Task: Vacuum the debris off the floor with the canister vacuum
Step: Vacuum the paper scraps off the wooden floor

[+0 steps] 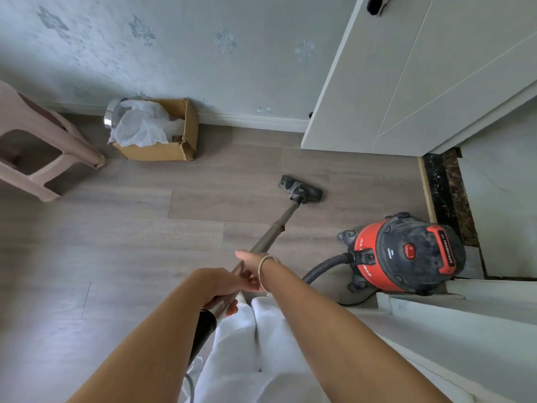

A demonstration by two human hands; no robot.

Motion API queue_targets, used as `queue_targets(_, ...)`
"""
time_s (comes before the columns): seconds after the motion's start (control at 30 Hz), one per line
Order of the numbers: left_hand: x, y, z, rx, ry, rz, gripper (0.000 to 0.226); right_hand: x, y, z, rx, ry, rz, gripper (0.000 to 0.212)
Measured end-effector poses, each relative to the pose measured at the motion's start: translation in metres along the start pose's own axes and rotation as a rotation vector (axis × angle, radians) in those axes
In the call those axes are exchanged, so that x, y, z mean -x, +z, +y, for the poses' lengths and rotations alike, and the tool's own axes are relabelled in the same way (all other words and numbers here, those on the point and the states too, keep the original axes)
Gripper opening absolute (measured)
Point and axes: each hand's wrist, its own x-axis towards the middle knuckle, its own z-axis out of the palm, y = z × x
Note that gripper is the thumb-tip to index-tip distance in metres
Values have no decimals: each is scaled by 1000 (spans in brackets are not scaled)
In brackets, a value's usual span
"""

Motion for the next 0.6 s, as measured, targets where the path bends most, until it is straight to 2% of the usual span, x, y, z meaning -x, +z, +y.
queue_targets(0.07,7,-1,-14,36,11,3,35,-6,5,6,-31,-6,31,30)
queue_targets(0.17,13,-7,-38,37,-25,11,32,-11,15,17,-68,10,-23,21)
queue_targets(0.27,20,-15,-57,-30,-139,-42,42,-8,37,31,52,-1,-41,24)
queue_targets(0.37,25,-21,-70,-89,-215,-76,46,-2,60,45,167,2,-116,19)
queue_targets(0.5,25,-18,-97,42,-161,-28,50,7,77,62,166,65,-218,24)
queue_targets(0.6,23,-12,-128,88,-151,-47,47,14,89,73,300,95,-227,28)
